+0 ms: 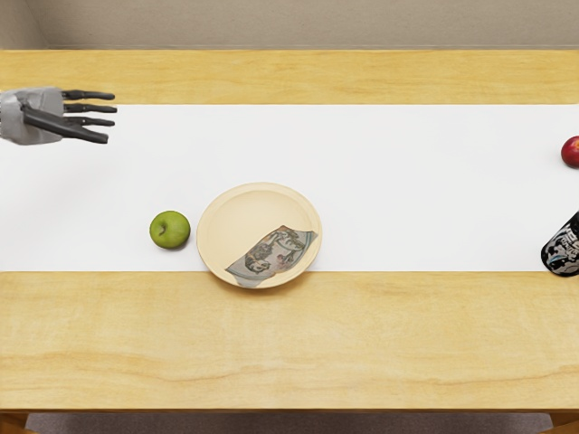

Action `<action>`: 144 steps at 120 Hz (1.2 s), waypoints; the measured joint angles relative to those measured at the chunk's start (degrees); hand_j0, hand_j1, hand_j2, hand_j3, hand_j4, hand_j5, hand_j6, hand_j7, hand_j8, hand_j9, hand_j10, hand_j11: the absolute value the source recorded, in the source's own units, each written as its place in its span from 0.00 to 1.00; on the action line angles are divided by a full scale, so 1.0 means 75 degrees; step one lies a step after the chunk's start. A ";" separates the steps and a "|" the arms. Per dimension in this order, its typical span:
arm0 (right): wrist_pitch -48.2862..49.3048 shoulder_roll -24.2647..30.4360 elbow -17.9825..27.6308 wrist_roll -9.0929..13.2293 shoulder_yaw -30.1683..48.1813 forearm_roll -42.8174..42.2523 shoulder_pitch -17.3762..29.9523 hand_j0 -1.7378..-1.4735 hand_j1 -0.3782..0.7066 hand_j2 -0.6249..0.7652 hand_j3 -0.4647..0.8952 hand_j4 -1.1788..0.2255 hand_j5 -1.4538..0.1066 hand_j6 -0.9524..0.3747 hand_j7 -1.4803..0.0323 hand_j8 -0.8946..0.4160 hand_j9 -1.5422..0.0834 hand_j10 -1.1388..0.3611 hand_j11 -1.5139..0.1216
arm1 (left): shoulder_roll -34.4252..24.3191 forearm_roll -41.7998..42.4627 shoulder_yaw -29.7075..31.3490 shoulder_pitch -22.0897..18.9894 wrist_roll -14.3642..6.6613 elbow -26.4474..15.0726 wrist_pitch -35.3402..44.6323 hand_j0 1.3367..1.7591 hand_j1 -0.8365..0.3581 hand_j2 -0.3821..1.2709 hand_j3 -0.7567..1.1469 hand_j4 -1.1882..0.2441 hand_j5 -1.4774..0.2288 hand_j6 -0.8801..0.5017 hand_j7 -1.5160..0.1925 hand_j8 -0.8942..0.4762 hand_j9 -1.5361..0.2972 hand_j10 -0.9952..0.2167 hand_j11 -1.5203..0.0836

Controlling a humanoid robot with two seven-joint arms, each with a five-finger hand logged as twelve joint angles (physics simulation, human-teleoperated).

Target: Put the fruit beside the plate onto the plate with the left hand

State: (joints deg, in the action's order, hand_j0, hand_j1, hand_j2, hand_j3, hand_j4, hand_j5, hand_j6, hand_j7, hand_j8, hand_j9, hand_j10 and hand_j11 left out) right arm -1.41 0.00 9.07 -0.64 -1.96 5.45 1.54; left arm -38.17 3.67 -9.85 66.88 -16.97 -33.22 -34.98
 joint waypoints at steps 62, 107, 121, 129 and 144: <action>-0.0009 0.0000 -0.0002 0.0037 -0.0027 0.0000 0.0057 0.30 0.06 0.44 0.34 0.82 0.90 0.69 0.95 0.66 0.92 0.74 0.90 | 0.0641 -0.3524 0.0317 0.1736 -0.2013 -0.0948 -0.0004 0.76 0.75 0.26 0.40 0.66 0.68 0.46 0.70 0.47 0.66 0.62 0.75; -0.0008 0.0000 -0.0002 0.0038 -0.0029 -0.0001 0.0058 0.30 0.06 0.44 0.34 0.82 0.90 0.69 0.95 0.66 0.92 0.74 0.90 | -0.0172 -0.3902 0.3853 0.4668 -0.2393 -0.5650 0.2328 0.76 0.75 0.26 0.40 0.66 0.68 0.46 0.70 0.47 0.66 0.62 0.75; -0.0008 0.0000 -0.0002 0.0038 -0.0029 -0.0001 0.0059 0.30 0.06 0.44 0.34 0.82 0.90 0.69 0.95 0.66 0.92 0.74 0.90 | 0.0556 -0.3340 0.5552 0.5666 -0.2400 -0.6404 0.3557 0.76 0.75 0.26 0.40 0.66 0.68 0.46 0.70 0.47 0.66 0.62 0.75; -0.0008 0.0000 -0.0002 0.0038 -0.0029 0.0000 0.0058 0.30 0.06 0.44 0.34 0.82 0.90 0.69 0.95 0.66 0.92 0.74 0.90 | 0.0928 -0.3192 0.6290 0.6061 -0.2402 -0.6732 0.4182 0.76 0.74 0.26 0.40 0.66 0.68 0.46 0.70 0.47 0.66 0.62 0.75; -0.0007 0.0000 -0.0002 0.0038 -0.0029 0.0000 0.0060 0.30 0.06 0.44 0.34 0.82 0.90 0.69 0.95 0.66 0.92 0.74 0.90 | 0.1579 -0.3077 0.7107 0.6066 -0.2403 -0.7168 0.5449 0.76 0.74 0.26 0.40 0.66 0.68 0.46 0.70 0.47 0.66 0.62 0.75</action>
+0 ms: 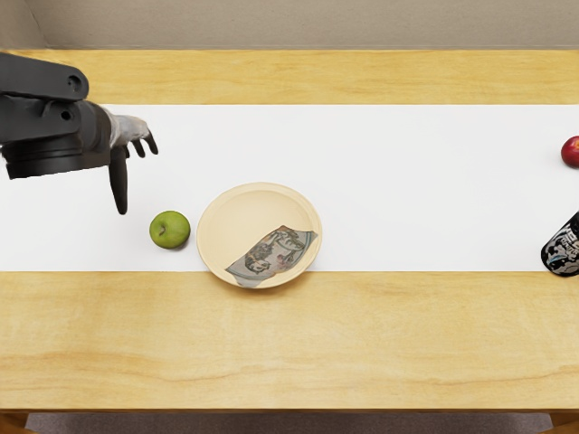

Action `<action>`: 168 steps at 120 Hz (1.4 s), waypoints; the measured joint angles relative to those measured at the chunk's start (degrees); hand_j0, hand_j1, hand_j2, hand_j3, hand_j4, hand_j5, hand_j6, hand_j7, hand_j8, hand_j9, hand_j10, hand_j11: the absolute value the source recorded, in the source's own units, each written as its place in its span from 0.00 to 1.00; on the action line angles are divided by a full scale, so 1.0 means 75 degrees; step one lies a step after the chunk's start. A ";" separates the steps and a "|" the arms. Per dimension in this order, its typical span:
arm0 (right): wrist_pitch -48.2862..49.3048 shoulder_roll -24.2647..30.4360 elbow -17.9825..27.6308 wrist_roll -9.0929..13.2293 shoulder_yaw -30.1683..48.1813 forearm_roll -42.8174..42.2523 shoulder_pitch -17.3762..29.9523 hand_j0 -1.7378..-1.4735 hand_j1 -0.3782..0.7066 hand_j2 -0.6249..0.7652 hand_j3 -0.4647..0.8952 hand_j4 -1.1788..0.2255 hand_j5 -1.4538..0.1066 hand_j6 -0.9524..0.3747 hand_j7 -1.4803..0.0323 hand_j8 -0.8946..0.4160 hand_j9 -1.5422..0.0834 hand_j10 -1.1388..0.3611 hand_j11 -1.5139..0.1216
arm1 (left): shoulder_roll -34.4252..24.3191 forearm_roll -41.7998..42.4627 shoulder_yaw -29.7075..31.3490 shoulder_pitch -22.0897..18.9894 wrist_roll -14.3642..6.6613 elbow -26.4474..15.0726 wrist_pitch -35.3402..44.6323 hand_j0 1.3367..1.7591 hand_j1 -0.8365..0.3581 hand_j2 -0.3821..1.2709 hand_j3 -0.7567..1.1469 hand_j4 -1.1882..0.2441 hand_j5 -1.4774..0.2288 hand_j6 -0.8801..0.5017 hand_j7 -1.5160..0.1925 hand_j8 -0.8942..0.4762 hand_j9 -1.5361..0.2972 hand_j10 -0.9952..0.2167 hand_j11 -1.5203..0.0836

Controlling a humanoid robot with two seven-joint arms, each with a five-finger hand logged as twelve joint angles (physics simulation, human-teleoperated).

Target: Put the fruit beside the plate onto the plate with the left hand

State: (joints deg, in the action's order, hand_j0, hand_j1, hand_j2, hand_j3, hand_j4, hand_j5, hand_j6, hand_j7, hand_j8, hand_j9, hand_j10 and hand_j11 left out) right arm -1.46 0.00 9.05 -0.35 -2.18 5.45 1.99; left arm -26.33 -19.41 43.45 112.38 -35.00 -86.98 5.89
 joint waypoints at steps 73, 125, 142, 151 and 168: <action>-0.0002 0.0000 0.0000 0.0000 0.0001 -0.0001 -0.0001 0.30 0.06 0.44 0.34 0.82 0.90 0.69 0.95 0.66 0.92 0.74 0.90 | 0.1482 -0.0491 0.0145 -0.1271 -0.0001 0.0374 0.0878 0.76 0.74 0.26 0.40 0.66 0.68 0.46 0.70 0.47 0.66 0.62 0.75; -0.0001 0.0000 0.0000 0.0000 0.0000 -0.0001 -0.0003 0.30 0.06 0.44 0.34 0.82 0.90 0.69 0.95 0.66 0.92 0.74 0.90 | 0.1923 -0.0630 0.0048 -0.1706 -0.0001 0.0939 0.1473 0.76 0.74 0.26 0.40 0.65 0.67 0.45 0.70 0.47 0.66 0.61 0.74; 0.0000 0.0000 0.0000 0.0000 -0.0001 -0.0003 -0.0005 0.30 0.06 0.44 0.34 0.82 0.90 0.69 0.95 0.66 0.92 0.74 0.90 | 0.1999 -0.0720 0.0112 -0.1811 -0.0001 0.0812 0.1989 0.76 0.74 0.26 0.40 0.65 0.67 0.45 0.69 0.47 0.66 0.61 0.74; 0.0000 0.0000 0.0000 0.0000 -0.0001 -0.0002 -0.0004 0.30 0.06 0.44 0.34 0.82 0.90 0.69 0.95 0.66 0.92 0.74 0.90 | 0.1999 -0.0736 0.0191 -0.1811 -0.0001 0.0659 0.2259 0.76 0.74 0.26 0.40 0.65 0.67 0.45 0.69 0.47 0.66 0.61 0.74; -0.0001 0.0000 0.0000 0.0000 0.0003 -0.0001 -0.0003 0.30 0.06 0.44 0.34 0.82 0.90 0.69 0.95 0.66 0.92 0.74 0.90 | 0.1999 -0.0747 0.0369 -0.1820 -0.0001 0.0405 0.2661 0.76 0.74 0.26 0.40 0.65 0.67 0.45 0.69 0.47 0.66 0.61 0.74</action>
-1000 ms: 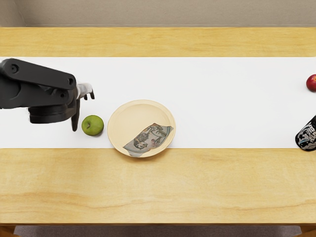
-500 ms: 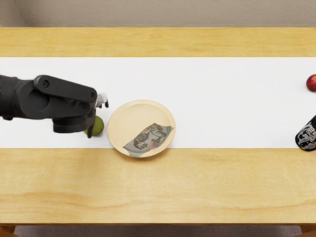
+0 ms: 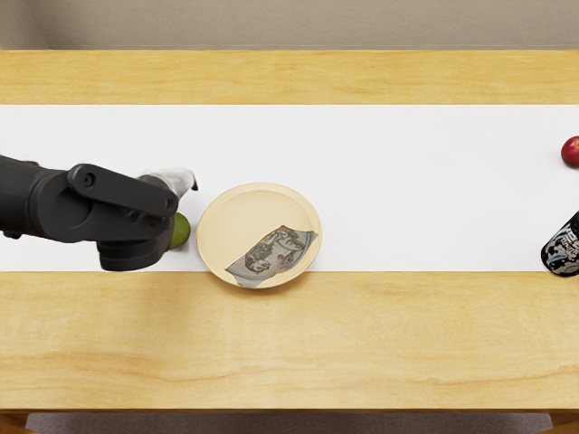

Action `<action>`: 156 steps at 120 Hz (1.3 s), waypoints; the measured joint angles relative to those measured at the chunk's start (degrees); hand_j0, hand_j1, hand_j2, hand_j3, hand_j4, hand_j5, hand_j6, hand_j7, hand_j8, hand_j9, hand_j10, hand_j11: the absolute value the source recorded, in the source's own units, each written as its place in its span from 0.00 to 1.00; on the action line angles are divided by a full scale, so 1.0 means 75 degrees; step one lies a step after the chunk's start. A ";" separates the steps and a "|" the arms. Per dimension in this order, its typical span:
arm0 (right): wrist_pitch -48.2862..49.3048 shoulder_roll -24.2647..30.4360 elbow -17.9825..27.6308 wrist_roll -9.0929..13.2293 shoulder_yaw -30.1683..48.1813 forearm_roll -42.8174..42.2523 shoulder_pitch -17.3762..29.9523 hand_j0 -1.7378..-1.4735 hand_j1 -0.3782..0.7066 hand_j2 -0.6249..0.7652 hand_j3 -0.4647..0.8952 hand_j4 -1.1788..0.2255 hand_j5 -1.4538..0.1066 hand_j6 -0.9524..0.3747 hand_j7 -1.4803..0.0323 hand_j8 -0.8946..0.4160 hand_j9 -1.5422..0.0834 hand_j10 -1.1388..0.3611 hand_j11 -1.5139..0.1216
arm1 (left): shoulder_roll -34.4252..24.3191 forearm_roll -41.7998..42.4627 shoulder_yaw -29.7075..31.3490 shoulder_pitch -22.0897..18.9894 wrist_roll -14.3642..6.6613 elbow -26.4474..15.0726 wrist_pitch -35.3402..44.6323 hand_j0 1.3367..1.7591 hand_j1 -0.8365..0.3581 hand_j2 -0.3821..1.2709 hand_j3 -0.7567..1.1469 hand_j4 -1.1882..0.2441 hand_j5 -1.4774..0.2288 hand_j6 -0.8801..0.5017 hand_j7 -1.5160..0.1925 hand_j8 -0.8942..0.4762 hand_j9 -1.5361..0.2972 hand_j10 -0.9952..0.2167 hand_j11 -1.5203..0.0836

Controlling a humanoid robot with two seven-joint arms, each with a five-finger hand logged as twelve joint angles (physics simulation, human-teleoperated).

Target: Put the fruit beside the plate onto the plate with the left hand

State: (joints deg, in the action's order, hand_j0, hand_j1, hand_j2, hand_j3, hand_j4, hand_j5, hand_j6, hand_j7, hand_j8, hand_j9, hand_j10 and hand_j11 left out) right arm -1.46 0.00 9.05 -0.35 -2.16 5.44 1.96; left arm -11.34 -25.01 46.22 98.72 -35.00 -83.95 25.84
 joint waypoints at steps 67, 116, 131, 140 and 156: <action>0.0000 0.0000 0.0000 0.0000 -0.0002 0.0000 0.0000 0.30 0.06 0.44 0.34 0.82 0.90 0.69 0.95 0.66 0.92 0.74 0.90 | 0.0242 -0.0120 0.0188 -0.0359 0.0000 -0.0074 0.0655 0.76 0.67 0.27 0.40 0.61 0.62 0.40 0.64 0.42 0.61 0.56 0.69; -0.0001 0.0000 0.0000 0.0000 -0.0002 0.0001 -0.0001 0.30 0.06 0.44 0.34 0.82 0.90 0.69 0.95 0.66 0.92 0.74 0.90 | 0.0386 -0.0410 0.0209 -0.0597 0.0014 0.0114 0.0679 0.76 0.51 0.33 0.40 0.50 0.51 0.36 0.52 0.31 0.50 0.43 0.56; -0.0001 0.0000 0.0000 0.0000 0.0000 0.0001 0.0004 0.30 0.06 0.44 0.34 0.82 0.90 0.69 0.95 0.66 0.92 0.74 0.90 | 0.0375 -0.0433 0.0252 -0.0620 0.0012 0.0188 0.0676 0.76 0.48 0.31 0.40 0.45 0.46 0.33 0.51 0.36 0.45 0.39 0.51; -0.0001 0.0000 0.0000 0.0000 -0.0001 0.0001 0.0002 0.30 0.06 0.44 0.34 0.82 0.90 0.69 0.95 0.66 0.92 0.74 0.90 | 0.0363 -0.0454 0.0273 -0.0624 0.0009 0.0232 0.0673 0.76 0.46 0.34 0.40 0.41 0.41 0.28 0.46 0.39 0.41 0.41 0.46; 0.0000 0.0000 0.0000 0.0000 -0.0001 0.0000 0.0001 0.30 0.06 0.44 0.34 0.82 0.90 0.69 0.95 0.66 0.92 0.74 0.90 | 0.0332 -0.0455 0.0296 -0.0624 0.0005 0.0286 0.0651 0.75 0.44 0.47 0.40 0.33 0.31 0.30 0.35 0.41 0.32 0.41 0.35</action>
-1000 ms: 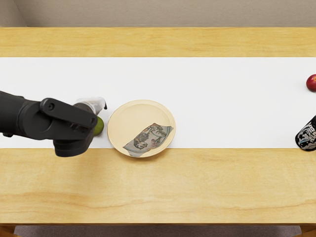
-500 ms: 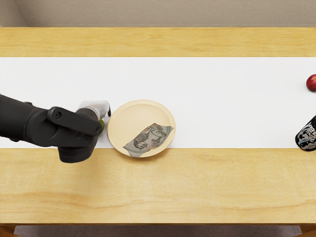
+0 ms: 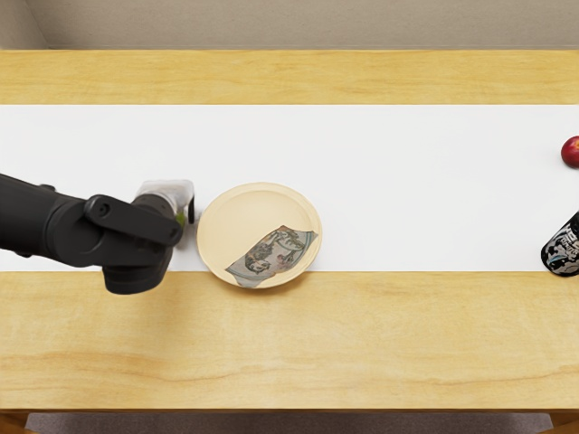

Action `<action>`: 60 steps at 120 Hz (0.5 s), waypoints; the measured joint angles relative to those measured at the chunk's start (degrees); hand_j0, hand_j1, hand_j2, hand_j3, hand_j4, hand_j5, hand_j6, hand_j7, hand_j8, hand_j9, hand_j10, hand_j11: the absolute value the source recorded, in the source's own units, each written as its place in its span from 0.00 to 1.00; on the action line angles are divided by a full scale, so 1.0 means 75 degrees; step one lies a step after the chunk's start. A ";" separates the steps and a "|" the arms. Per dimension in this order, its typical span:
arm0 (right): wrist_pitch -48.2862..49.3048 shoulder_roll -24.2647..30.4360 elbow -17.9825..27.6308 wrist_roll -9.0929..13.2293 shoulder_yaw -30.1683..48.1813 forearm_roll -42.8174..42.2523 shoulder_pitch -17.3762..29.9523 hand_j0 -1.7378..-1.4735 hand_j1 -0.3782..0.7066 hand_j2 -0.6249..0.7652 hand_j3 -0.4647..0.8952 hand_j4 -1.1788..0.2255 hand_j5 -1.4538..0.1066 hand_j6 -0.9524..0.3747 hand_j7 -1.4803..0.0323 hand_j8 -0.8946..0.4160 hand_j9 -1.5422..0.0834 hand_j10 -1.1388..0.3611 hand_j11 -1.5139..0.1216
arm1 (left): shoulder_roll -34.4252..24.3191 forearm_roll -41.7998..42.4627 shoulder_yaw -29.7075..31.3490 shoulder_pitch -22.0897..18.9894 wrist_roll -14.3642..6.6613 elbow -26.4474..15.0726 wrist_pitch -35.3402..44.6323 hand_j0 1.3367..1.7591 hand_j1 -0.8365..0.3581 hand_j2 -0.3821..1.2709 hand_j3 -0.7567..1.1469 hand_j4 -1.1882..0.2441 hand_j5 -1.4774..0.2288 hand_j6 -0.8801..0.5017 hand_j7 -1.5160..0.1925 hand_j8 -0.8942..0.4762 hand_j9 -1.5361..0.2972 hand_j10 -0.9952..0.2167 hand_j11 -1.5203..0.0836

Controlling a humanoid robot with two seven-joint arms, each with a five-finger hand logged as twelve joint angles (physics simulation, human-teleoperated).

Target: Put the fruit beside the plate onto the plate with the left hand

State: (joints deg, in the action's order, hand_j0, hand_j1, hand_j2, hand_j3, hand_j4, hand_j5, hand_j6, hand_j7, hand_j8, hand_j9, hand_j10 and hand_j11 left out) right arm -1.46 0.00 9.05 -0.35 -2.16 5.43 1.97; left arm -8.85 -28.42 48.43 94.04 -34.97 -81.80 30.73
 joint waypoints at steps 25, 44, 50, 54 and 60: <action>0.0000 0.0000 0.0000 0.0000 0.0000 0.0001 0.0000 0.30 0.06 0.44 0.34 0.82 0.90 0.69 0.95 0.66 0.92 0.74 0.90 | -0.0331 0.0048 -0.0002 0.0320 0.0003 0.0034 -0.0049 0.74 0.43 0.48 0.40 0.29 0.20 0.38 0.24 0.49 0.23 0.46 0.26; 0.0003 0.0000 0.0000 0.0000 -0.0001 0.0001 0.0001 0.30 0.06 0.44 0.34 0.82 0.90 0.69 0.95 0.66 0.92 0.74 0.90 | -0.0529 0.0050 -0.0037 0.0736 0.0008 0.0003 -0.0122 0.74 0.39 0.49 0.40 0.28 0.15 0.42 0.22 0.53 0.21 0.50 0.23; 0.0001 0.0000 0.0000 0.0000 -0.0001 0.0001 0.0003 0.30 0.06 0.44 0.34 0.82 0.90 0.69 0.95 0.66 0.92 0.74 0.90 | -0.0542 0.0061 -0.0060 0.0829 0.0010 -0.0019 -0.0151 0.74 0.38 0.50 0.40 0.28 0.14 0.43 0.21 0.53 0.21 0.50 0.23; 0.0000 0.0000 0.0000 0.0000 -0.0001 0.0001 0.0001 0.30 0.06 0.44 0.34 0.82 0.90 0.69 0.95 0.66 0.92 0.74 0.90 | -0.0556 0.0092 -0.0079 0.0966 0.0011 -0.0062 -0.0169 0.74 0.38 0.51 0.40 0.28 0.13 0.43 0.21 0.54 0.21 0.50 0.22; 0.0002 0.0000 0.0000 0.0000 -0.0002 0.0001 0.0000 0.30 0.06 0.44 0.34 0.82 0.90 0.69 0.95 0.66 0.92 0.74 0.90 | -0.0558 0.0109 -0.0127 0.1095 0.0009 -0.0145 -0.0184 0.74 0.39 0.48 0.40 0.28 0.13 0.43 0.21 0.54 0.21 0.51 0.22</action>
State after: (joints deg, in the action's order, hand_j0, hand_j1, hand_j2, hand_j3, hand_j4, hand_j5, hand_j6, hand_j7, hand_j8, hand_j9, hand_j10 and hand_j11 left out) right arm -1.45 0.00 9.05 -0.35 -2.17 5.44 1.97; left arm -13.03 -27.60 47.48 102.25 -34.90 -82.89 29.35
